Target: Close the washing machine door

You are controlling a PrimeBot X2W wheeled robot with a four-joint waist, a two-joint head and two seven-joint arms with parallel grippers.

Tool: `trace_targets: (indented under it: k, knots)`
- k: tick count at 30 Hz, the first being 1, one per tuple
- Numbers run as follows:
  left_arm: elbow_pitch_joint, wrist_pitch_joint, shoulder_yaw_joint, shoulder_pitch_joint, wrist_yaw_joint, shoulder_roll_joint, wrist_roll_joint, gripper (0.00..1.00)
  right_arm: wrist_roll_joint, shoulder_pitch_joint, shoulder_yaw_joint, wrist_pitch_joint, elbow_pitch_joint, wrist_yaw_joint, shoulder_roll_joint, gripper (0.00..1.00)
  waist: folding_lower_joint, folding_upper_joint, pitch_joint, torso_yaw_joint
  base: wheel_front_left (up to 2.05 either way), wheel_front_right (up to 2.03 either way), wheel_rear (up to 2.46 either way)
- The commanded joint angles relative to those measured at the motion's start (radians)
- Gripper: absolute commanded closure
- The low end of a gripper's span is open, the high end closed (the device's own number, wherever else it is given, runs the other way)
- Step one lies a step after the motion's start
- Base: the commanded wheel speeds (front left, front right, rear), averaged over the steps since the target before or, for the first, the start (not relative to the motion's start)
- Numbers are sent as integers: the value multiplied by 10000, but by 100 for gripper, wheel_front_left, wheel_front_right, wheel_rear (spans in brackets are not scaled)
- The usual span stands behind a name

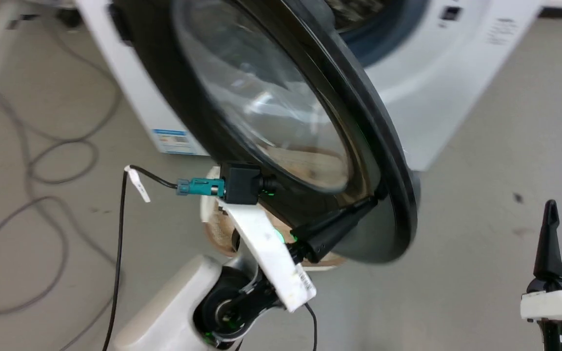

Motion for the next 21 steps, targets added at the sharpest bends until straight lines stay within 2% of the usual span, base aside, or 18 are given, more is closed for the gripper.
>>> trace_targets:
  k: [1,10,15,18,19,20,21]
  knots:
    - [330,-401,-176,-311,-46,35,51,100,129,-200,6,-44,42,8,-4,0,-1,0,322,-645,0,0,0]
    - [2109,-2443,-919,-1138,-46,-82,-395,100,303,-311,119,-44,146,8,-4,0,-1,0,415,-1412,0,0,0]
    - [2592,-3299,-1376,-1243,-46,46,-595,100,306,-183,74,-44,184,8,-4,0,-1,0,188,-1403,0,0,0]
    - [2957,-4084,-1509,-1198,-46,275,-354,100,313,-30,137,-44,130,8,-4,0,-1,0,-83,-1241,0,0,0]
    - [3128,-4404,-1516,-1176,-46,337,-191,85,328,23,158,-44,90,8,-4,0,-1,0,-193,-1169,0,0,0]
    - [3381,-4704,-1481,-1168,-46,411,82,0,308,78,174,-44,34,8,-4,0,-1,0,-297,-1093,0,0,0]
    - [3627,-4944,-1440,-1196,8,470,489,0,279,128,196,-44,-46,8,-4,0,-1,0,-401,-1004,0,0,0]
